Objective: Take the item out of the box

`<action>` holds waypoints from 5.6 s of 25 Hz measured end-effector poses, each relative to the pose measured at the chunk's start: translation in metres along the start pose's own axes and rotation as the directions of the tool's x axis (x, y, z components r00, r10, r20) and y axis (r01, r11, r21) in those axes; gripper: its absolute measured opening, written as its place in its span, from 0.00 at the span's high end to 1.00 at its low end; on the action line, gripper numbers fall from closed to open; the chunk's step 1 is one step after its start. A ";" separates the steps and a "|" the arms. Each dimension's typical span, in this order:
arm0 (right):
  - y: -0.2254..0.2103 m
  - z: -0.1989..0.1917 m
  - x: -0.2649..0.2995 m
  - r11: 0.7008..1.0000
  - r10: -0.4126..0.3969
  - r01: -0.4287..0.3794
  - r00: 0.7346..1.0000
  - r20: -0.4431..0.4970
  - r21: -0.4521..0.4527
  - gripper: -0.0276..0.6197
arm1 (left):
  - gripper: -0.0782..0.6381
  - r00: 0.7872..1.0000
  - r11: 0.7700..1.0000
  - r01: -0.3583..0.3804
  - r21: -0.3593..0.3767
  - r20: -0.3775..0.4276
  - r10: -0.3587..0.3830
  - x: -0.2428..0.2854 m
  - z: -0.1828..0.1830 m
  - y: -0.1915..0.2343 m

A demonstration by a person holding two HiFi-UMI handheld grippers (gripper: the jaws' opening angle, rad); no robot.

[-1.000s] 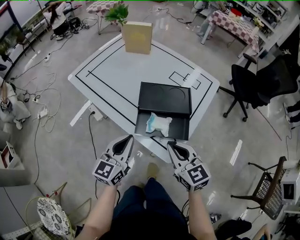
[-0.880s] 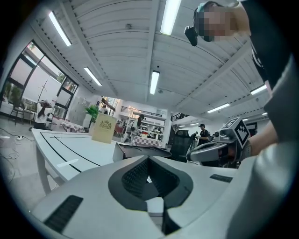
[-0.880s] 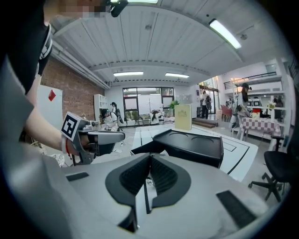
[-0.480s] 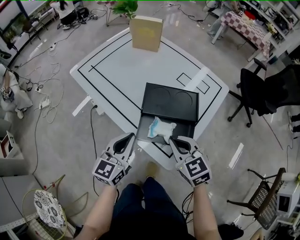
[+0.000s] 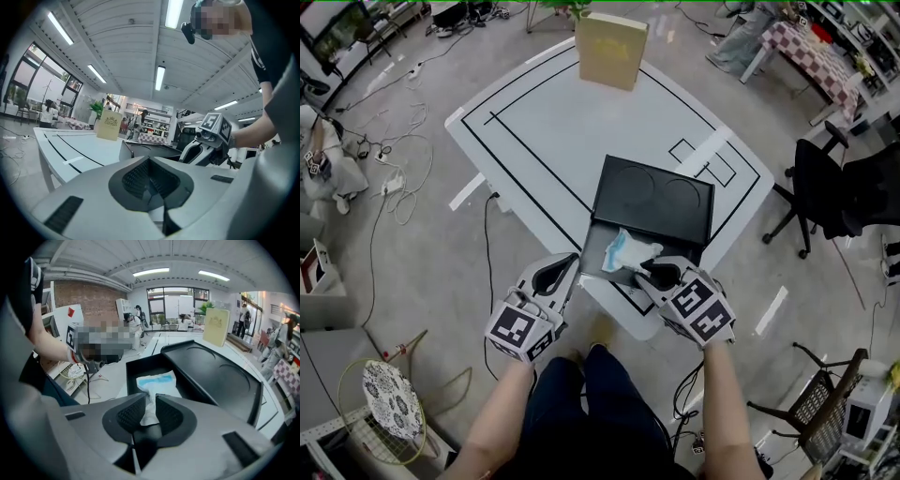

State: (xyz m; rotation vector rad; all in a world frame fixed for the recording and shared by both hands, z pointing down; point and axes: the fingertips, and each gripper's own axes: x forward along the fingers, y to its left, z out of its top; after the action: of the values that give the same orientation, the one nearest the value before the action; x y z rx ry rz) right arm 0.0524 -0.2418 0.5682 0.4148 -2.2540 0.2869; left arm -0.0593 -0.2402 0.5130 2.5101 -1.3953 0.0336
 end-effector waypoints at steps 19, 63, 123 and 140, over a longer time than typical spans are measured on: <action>-0.005 -0.011 0.039 0.974 0.007 -0.068 0.963 -0.269 -0.218 0.87 | 0.88 0.999 0.999 -0.037 -0.040 -0.001 0.037 -0.003 -0.002 0.012; 0.022 0.023 -0.032 0.980 -0.101 0.107 0.994 0.045 -0.170 0.94 | 0.88 0.996 0.995 0.081 -0.056 -0.016 -0.082 0.002 0.005 -0.016; 0.050 0.074 -0.177 0.918 -0.396 0.299 0.733 0.553 0.262 0.94 | 0.88 0.969 0.980 0.200 0.007 0.147 -0.199 -0.021 0.108 -0.066; 0.050 0.083 -0.199 0.905 -0.426 0.299 0.662 0.617 0.304 0.94 | 0.88 0.962 0.982 0.187 0.015 0.199 -0.186 -0.030 0.131 -0.067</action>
State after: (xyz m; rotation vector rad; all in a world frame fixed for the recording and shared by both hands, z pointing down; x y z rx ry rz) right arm 0.0999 -0.1834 0.3599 1.2271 -2.7719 0.1287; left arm -0.0334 -0.2141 0.3674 2.6916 -1.2168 -0.2650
